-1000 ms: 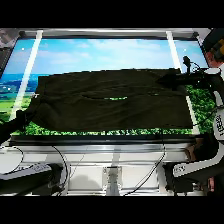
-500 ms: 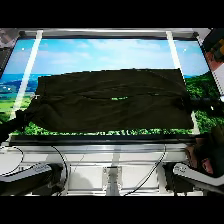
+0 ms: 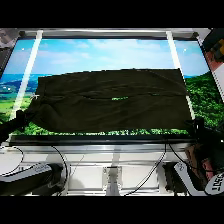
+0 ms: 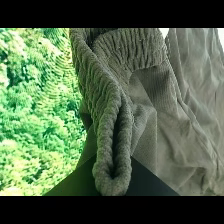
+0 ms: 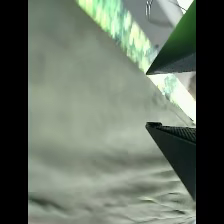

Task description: Fold the clothes and pants, and hang the long-sleeved shirts on hangers.

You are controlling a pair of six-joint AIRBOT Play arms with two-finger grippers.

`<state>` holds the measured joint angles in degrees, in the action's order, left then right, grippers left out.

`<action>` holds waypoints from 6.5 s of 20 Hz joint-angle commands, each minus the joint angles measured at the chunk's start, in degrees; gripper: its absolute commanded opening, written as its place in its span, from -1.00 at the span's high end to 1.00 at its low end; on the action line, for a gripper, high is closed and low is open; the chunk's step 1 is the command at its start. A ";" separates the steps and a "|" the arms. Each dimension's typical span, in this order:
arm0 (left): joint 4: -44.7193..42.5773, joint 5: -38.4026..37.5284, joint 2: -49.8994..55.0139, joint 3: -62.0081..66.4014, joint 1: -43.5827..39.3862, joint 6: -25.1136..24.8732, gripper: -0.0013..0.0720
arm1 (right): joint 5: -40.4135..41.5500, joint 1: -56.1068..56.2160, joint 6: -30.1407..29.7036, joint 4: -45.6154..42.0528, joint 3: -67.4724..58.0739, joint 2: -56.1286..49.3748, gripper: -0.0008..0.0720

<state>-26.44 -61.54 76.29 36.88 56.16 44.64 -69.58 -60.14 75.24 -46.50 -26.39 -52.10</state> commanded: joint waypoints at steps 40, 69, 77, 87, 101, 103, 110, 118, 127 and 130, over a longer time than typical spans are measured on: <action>3.08 1.03 0.00 0.00 0.00 -1.42 0.82 | 19.34 6.25 -0.20 8.66 -3.54 -20.87 0.90; -32.52 -2.78 -14.56 4.44 -7.08 26.53 0.83 | -4.63 13.64 14.32 -8.28 -38.18 -6.88 0.92; -28.33 -4.31 -6.95 20.85 -10.97 34.80 0.83 | 3.58 30.36 25.59 -11.67 -61.07 -29.29 0.93; -15.39 0.24 10.82 34.32 -19.47 41.09 0.83 | 12.11 34.32 41.03 -14.34 -69.77 -41.29 0.93; -4.76 17.25 12.74 36.33 -22.88 41.11 0.83 | 16.20 38.45 49.55 -19.82 -72.65 -47.08 0.93; -4.74 19.80 13.07 36.33 -24.06 41.13 0.83 | 16.59 39.17 50.71 -20.15 -72.65 -48.37 0.93; 6.10 23.45 19.41 36.33 -25.27 41.92 0.83 | 25.35 40.22 55.28 -20.35 -72.65 -50.40 0.93; 43.32 43.21 23.63 36.83 -31.87 18.12 0.78 | 36.00 44.17 55.91 -16.04 -77.26 -57.13 0.92; 57.16 46.95 35.12 50.38 -32.89 5.88 -0.54 | 33.88 43.71 53.66 -15.13 -92.48 -68.61 0.02; 57.11 44.50 35.34 50.58 -32.30 5.86 -0.55 | 29.73 43.17 50.66 -12.55 -92.56 -67.91 0.01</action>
<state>29.34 -15.35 110.39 86.17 23.51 51.51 -36.40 -16.58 129.78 -61.23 -118.30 -119.92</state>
